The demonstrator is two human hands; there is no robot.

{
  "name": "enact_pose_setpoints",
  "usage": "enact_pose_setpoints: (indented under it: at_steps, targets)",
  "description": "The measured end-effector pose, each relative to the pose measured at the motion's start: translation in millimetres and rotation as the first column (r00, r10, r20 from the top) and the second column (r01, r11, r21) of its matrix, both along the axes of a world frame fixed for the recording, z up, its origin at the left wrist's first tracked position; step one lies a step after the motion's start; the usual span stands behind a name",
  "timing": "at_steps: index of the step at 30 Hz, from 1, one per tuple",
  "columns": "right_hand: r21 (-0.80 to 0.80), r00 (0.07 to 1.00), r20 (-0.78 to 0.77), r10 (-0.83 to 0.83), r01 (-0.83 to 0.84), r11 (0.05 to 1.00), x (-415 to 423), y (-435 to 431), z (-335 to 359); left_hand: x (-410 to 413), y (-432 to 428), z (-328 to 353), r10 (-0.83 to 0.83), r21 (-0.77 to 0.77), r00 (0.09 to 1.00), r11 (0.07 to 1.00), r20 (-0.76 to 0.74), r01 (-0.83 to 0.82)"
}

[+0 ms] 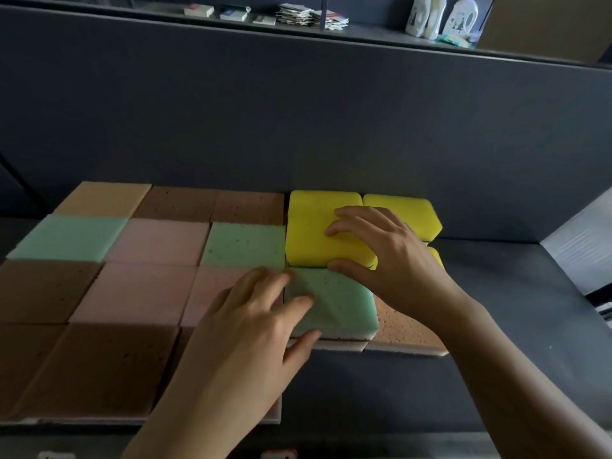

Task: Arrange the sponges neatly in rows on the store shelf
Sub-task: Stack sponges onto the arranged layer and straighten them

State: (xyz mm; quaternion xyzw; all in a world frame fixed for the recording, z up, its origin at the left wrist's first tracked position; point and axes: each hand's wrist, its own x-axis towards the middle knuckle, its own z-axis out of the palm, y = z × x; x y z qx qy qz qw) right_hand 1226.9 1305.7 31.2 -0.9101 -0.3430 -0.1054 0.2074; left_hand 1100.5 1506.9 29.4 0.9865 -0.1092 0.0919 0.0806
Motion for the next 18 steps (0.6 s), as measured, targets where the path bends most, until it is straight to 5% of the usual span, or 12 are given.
enact_pose_setpoints:
  at_steps: [18]
  targets:
    - [-0.051,0.985,-0.029,0.17,-0.171,0.984,7.4,-9.8,-2.7,2.2,-1.5,0.0,-0.012,-0.026,1.0,1.0,0.014,0.013]
